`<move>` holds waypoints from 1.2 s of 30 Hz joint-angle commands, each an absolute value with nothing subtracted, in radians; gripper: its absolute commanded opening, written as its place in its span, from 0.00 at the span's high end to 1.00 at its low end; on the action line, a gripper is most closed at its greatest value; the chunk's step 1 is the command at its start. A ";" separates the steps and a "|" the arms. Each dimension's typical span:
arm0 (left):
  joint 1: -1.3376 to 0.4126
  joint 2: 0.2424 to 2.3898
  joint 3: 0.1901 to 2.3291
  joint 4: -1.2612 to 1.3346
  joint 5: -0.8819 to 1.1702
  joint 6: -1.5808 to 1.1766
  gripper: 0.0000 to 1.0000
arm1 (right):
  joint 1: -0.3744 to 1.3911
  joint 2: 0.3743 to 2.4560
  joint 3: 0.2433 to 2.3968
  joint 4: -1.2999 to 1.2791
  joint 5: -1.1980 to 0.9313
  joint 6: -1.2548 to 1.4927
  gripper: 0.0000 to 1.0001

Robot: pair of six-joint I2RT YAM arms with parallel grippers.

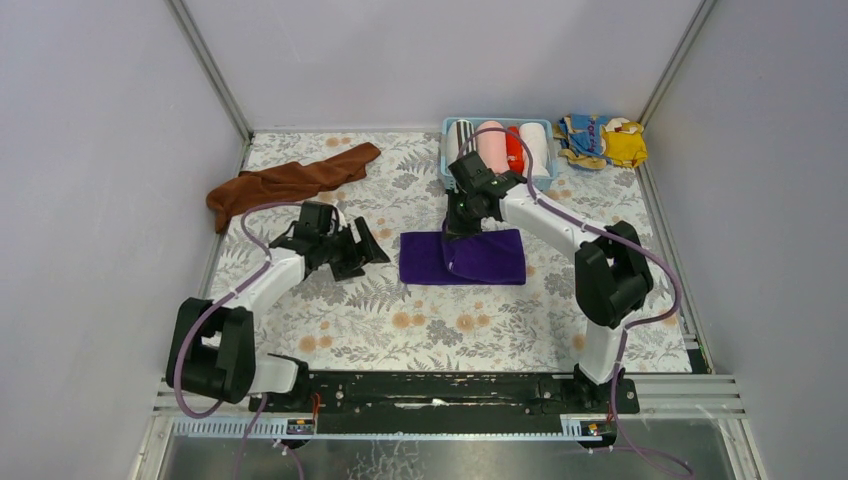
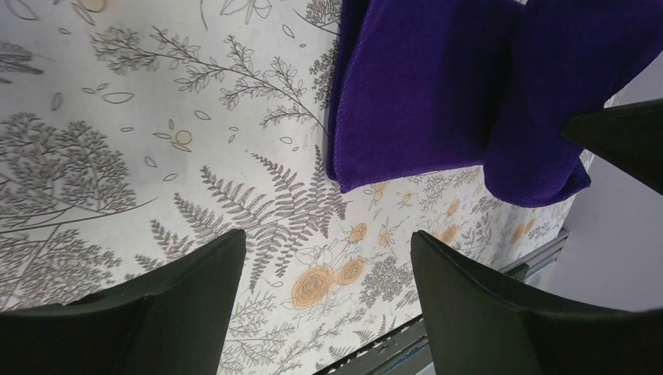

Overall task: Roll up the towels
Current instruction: Fold the towel at the center of the board.

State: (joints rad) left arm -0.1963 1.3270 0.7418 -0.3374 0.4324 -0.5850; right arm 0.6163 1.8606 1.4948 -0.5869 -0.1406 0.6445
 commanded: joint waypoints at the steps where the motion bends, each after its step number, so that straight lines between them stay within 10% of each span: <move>1: -0.227 1.376 0.717 -0.193 0.459 -0.661 0.26 | 0.633 1.880 1.541 -0.543 -0.107 0.709 0.97; 19: -0.379 1.654 0.740 -0.047 0.363 -0.724 0.60 | 0.676 1.967 1.549 -0.445 -0.165 0.749 0.96; 36: -0.394 1.671 0.721 -0.045 0.333 -0.716 0.69 | 0.696 2.034 1.554 -0.371 -0.223 0.788 0.92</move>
State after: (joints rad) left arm -0.3851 1.6424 0.7376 -0.0521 0.3874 -0.7288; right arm 0.6792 2.0495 1.5150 -0.4072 -0.1947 0.7662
